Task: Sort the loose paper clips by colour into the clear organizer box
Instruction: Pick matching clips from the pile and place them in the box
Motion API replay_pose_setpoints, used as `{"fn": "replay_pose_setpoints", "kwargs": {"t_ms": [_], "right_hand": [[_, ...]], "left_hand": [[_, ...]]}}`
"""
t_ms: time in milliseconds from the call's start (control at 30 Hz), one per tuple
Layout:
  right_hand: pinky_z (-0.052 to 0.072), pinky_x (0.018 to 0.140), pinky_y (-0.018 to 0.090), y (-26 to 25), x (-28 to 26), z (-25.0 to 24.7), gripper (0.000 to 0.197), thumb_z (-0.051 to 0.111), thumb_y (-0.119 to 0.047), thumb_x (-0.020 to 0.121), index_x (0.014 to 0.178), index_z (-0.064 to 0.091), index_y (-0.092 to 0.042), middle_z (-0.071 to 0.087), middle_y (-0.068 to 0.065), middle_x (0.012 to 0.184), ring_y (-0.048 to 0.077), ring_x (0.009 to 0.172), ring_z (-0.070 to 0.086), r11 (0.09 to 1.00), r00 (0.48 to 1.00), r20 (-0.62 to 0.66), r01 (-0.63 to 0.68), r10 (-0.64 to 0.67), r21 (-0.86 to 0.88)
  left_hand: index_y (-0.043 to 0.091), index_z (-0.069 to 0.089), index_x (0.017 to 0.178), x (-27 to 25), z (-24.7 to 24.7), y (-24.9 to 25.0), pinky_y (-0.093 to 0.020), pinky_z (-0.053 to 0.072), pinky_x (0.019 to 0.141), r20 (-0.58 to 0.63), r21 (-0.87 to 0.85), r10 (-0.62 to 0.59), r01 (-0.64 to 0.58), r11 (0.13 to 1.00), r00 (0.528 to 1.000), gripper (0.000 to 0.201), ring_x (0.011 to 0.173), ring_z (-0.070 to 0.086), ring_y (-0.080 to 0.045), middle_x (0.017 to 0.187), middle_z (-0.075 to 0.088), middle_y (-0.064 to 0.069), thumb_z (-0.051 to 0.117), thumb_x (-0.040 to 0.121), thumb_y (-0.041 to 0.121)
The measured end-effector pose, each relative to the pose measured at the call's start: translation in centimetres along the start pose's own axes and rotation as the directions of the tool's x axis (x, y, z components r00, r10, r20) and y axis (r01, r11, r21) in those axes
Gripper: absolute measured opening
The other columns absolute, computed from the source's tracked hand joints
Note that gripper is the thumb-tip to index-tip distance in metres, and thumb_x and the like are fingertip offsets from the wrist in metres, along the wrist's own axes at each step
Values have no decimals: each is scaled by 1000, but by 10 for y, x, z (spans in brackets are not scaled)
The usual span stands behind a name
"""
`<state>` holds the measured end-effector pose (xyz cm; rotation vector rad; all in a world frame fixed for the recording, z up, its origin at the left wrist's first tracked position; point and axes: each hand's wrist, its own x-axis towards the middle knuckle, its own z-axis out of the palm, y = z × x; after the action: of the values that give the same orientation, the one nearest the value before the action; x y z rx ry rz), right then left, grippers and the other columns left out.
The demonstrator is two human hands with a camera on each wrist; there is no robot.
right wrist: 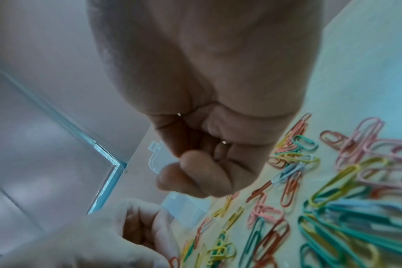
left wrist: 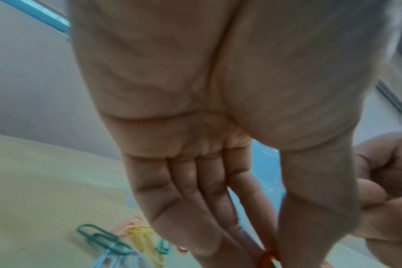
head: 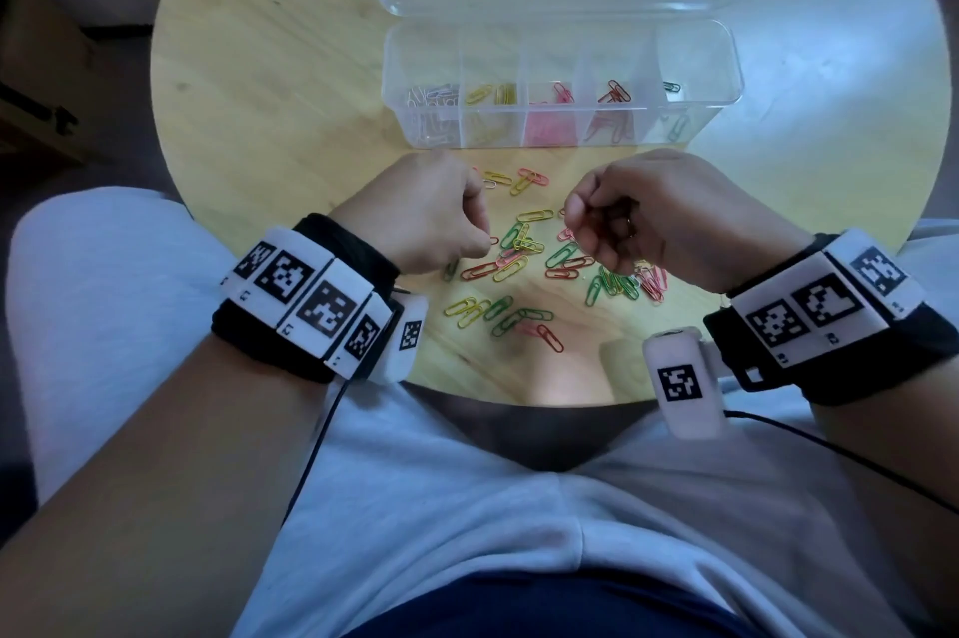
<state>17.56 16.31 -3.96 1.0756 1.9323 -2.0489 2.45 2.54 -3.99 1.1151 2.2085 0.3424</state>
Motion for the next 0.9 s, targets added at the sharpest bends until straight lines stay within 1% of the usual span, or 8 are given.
{"fn": "replay_pose_setpoints", "kwargs": {"t_ms": [167, 267, 333, 467, 533, 633, 733, 900], "right_hand": [[25, 47, 27, 3, 1, 4, 33, 46, -15, 88, 71, 74, -12, 43, 5, 54, 15, 44, 32, 943, 999, 9, 32, -31, -331], [36, 40, 19, 6, -2, 9, 19, 61, -23, 85, 79, 78, -25, 55, -8, 49, 5, 36, 42, 760, 998, 5, 46, -56, -648], [33, 39, 8, 9, -1, 10, 9, 70, -24, 82, 82, 78, -27, 59, -15, 56, -10, 44, 49, 660, 996, -3, 59, -92, -749], [34, 43, 15, 9, 0, 8, 5, 80, -27, 75, 78, 77, -27, 55, -31, 49, -12, 43, 50, 610, 995, -41, 26, -96, -792], [36, 49, 22, 9, 2, 10, 8, 82, -30, 72, 78, 77, -27, 61, -27, 67, -3, 47, 53, 585, 994, -59, 6, -92, -811], [42, 57, 25, 12, 5, 13, 10, 83, -35, 70, 76, 77, -29, 68, -12, 84, 2, 59, 51, 531, 990, -82, -10, -112, -847], [46, 59, 26, 14, 7, 15, 11, 83, -35, 70, 74, 75, -28, 69, -9, 79, 6, 62, 55, 498, 987, -87, -10, -132, -867], [36, 55, 25, 15, 6, 15, 14, 84, -36, 70, 78, 74, -31, 51, -14, 63, 3, 60, 48, 516, 987, -76, 10, -145, -856]], "left_hand": [[26, 70, 81, 1, -1, -2, -20, 44, 63, 39, -36, 35, -33, 999, 999, 15, 74, 60, -5, 74, 64, 11, 70, 77, 11], [27, 71, 85, 1, -1, -1, -13, 38, 60, 46, -21, 38, -37, 999, 998, 15, 71, 55, 1, 76, 61, 14, 66, 81, 14], [22, 71, 76, 0, -1, 0, -13, 37, 58, 39, 5, 31, -31, 1000, 999, 13, 68, 54, 2, 71, 61, 14, 62, 82, 14], [4, 59, 71, -1, -1, 2, -24, 36, 53, 45, 39, 20, -22, 999, 999, 20, 60, 47, -11, 63, 54, 4, 49, 86, 11], [1, 52, 69, 1, 0, 5, -30, 31, 53, 82, 36, -5, 3, 999, 997, 23, 60, 40, -19, 64, 47, -2, 45, 89, 10], [14, 40, 58, 2, 2, 7, -29, 31, 50, 125, 93, -80, 68, 993, 989, 38, 53, 38, -19, 59, 42, -1, 48, 92, 27], [15, 52, 58, 3, 5, 1, -27, 39, 55, 136, 138, -60, 41, 990, 989, 36, 57, 52, -18, 57, 59, 3, 66, 79, 41], [25, 65, 74, 3, 9, -1, -27, 42, 60, 105, 228, -79, 53, 972, 991, 17, 74, 60, -10, 71, 64, 11, 78, 72, 36]]}}
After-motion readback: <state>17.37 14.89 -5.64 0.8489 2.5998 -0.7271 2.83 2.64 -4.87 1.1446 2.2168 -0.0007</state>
